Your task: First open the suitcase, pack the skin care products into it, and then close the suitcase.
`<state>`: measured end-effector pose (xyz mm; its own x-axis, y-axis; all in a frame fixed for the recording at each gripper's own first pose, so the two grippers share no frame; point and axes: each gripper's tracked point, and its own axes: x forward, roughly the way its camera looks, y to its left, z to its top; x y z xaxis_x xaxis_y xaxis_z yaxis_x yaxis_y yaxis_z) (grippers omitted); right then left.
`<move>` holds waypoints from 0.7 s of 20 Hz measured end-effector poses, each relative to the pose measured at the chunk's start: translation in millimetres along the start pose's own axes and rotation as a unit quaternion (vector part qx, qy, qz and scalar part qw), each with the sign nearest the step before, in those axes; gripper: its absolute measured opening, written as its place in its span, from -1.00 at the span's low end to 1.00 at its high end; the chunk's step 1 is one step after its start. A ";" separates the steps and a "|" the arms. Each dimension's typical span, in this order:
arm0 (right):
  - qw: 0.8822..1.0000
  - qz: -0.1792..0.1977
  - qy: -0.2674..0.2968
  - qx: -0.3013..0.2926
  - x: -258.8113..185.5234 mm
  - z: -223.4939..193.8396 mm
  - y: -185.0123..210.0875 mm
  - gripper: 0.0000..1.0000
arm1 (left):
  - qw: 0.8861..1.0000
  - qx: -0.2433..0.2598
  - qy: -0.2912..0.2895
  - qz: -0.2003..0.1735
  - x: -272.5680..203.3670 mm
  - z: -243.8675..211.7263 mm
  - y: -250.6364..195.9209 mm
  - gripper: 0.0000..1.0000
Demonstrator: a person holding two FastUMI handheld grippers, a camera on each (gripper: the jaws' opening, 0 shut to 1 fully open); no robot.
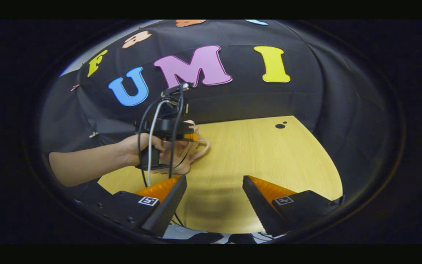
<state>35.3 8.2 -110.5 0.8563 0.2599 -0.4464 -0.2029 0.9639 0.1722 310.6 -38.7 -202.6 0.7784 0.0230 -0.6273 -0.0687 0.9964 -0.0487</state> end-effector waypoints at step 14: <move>0.985 -0.059 -0.165 0.004 -53.2 111.4 -34.1 0.94 | 0.960 0.048 -0.275 -0.021 -234.4 68.4 -34.3 0.93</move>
<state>49.6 -44.8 5.2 0.9817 0.1122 -0.1541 -0.0902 0.9856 0.1432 173.2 -72.7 -0.6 0.9928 -0.0040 -0.1194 0.0068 0.9997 0.0234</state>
